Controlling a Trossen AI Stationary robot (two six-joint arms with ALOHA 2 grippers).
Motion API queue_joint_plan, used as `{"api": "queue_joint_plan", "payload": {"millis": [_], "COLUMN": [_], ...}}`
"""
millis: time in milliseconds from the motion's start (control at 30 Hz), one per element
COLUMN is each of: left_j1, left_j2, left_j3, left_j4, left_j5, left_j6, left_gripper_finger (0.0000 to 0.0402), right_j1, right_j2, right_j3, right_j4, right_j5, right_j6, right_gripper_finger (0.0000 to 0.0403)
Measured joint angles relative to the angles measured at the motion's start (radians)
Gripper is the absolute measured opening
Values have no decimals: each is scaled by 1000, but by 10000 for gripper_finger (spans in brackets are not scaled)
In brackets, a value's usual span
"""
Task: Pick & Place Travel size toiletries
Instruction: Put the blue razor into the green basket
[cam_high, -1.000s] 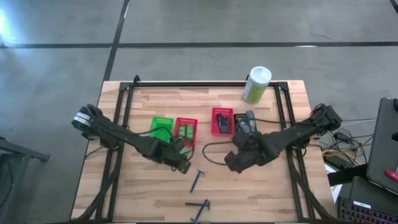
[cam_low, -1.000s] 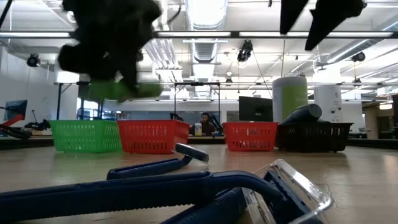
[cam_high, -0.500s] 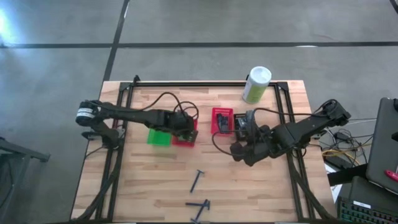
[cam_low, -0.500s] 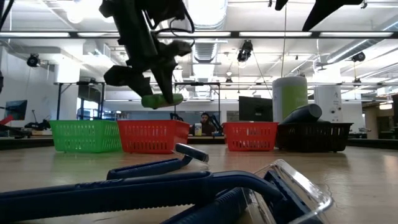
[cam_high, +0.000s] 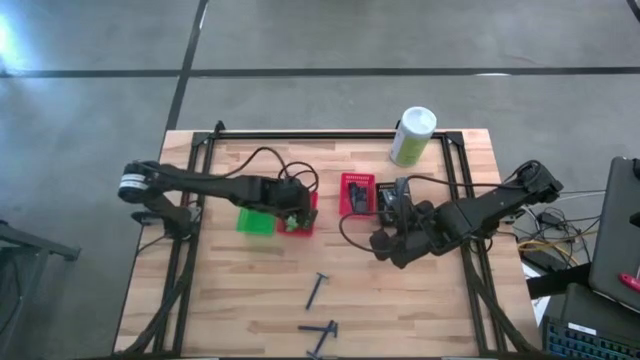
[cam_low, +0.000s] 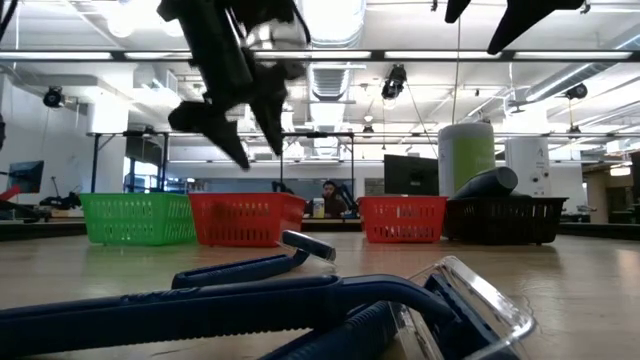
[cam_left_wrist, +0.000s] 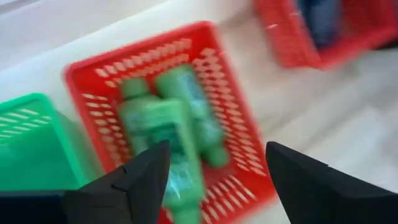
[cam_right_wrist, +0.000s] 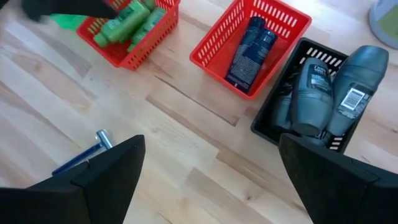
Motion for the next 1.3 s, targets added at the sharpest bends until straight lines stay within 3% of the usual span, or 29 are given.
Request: {"api": "queue_joint_plan", "payload": {"millis": [200,333,967,1200,1300], "left_j1": [-166,-274,-414,-446,-458], "left_j2": [-102,-100,184,317,390], "left_j3": [7,0,22,172,273], "left_j4": [11,0,183,171,57], "left_j5": [-7,-5,21,21,21], "left_j6": [21,-28,-211,-196,-161], "left_gripper_finger": [268,268,268,268,268], "right_j1": [0,0,-7,-10,-10], "right_j2": [0,1,-22,-61,-69], "right_j3": [0,0,0,0,0], "right_j4": [-7,-6,-17,-20,-24], "right_j5": [-1,-9,-14,-9,-6], "right_j6": [3,4,34,44,57], "right_gripper_finger": [368,368,368,368,368]}}
